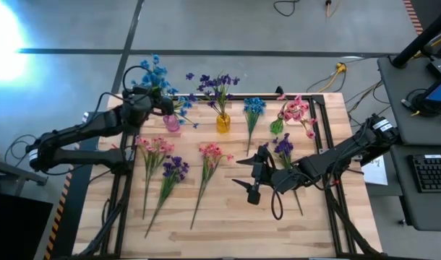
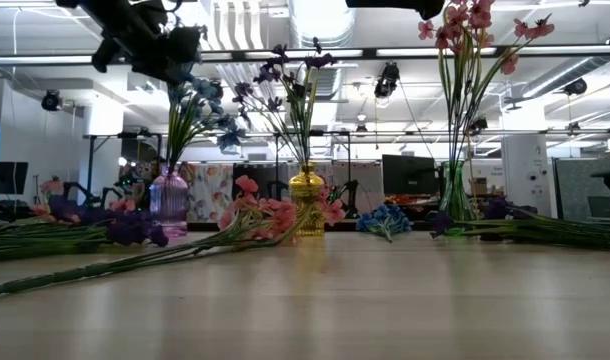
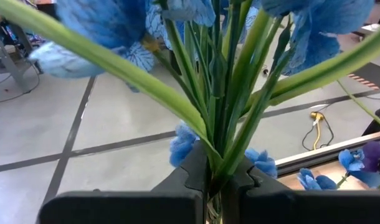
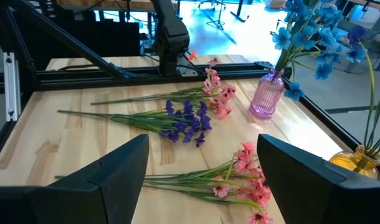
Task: Sort flowers into vase by color
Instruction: Put the left blue flowers into the violet vase
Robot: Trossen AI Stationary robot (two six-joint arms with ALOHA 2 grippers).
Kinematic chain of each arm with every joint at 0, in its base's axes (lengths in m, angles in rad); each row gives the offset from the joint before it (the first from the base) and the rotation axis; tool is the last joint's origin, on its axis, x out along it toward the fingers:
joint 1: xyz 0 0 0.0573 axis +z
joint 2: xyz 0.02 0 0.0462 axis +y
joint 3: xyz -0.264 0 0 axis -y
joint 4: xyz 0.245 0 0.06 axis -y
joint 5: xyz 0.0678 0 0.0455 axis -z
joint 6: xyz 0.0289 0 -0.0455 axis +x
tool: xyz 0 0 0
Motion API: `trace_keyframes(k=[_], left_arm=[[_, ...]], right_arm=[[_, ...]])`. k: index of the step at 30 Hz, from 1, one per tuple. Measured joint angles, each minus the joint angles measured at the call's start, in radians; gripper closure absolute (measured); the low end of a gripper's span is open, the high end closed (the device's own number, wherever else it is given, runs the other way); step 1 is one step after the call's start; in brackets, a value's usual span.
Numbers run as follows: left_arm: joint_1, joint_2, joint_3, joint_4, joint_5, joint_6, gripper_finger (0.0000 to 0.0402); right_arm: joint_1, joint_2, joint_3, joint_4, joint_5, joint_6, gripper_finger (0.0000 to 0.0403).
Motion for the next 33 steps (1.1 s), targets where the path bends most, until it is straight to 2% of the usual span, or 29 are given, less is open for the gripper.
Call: trace_keyframes(k=[23, 33], left_arm=[[0.0, 0.113, 0.0, 0.0, -0.008, -0.042, 0.0402], [0.001, 0.113, 0.0, 0.001, -0.009, -0.073, 0.0402]], right_arm=[[0.0, 0.0, 0.0, 0.0, 0.0, 0.0, 0.0108], [-0.002, 0.0, 0.0, 0.0, 0.0, 0.0, 0.0108]])
